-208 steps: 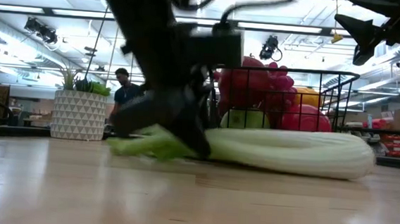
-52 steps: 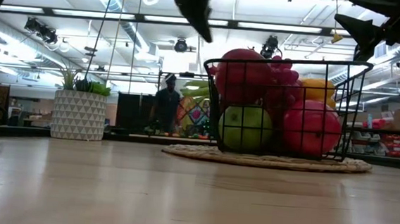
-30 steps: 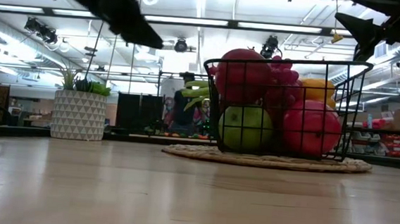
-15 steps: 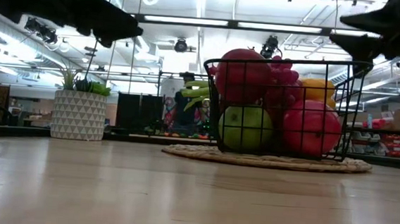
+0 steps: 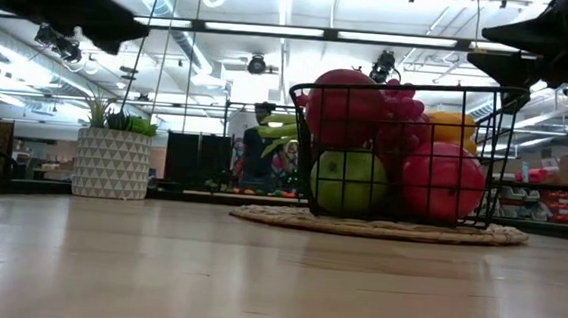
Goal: Build produce basket
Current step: Return to Home Position
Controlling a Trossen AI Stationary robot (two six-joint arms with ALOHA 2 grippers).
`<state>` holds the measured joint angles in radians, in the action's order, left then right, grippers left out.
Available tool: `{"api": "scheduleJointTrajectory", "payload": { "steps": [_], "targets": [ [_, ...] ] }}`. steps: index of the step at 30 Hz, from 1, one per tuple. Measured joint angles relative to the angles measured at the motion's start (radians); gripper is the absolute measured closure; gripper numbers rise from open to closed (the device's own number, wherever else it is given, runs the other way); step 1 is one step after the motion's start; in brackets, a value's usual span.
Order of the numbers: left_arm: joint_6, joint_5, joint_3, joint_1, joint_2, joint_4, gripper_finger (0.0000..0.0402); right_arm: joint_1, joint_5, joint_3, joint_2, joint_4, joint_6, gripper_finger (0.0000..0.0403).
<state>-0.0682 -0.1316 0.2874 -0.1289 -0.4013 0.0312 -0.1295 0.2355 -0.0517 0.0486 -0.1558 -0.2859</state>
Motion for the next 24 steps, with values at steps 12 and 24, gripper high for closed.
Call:
{"api": "scheduleJointTrajectory", "payload": {
  "steps": [12, 24],
  "targets": [
    [0.017, 0.030, -0.113, -0.079, 0.379, 0.108, 0.0230, 0.000, 0.000, 0.000, 0.000, 0.000, 0.000, 0.0215],
    [0.452, 0.032, -0.131, -0.116, 0.336, 0.084, 0.0230, 0.000, -0.001, 0.000, 0.000, -0.012, 0.000, 0.0215]
  ]
}}
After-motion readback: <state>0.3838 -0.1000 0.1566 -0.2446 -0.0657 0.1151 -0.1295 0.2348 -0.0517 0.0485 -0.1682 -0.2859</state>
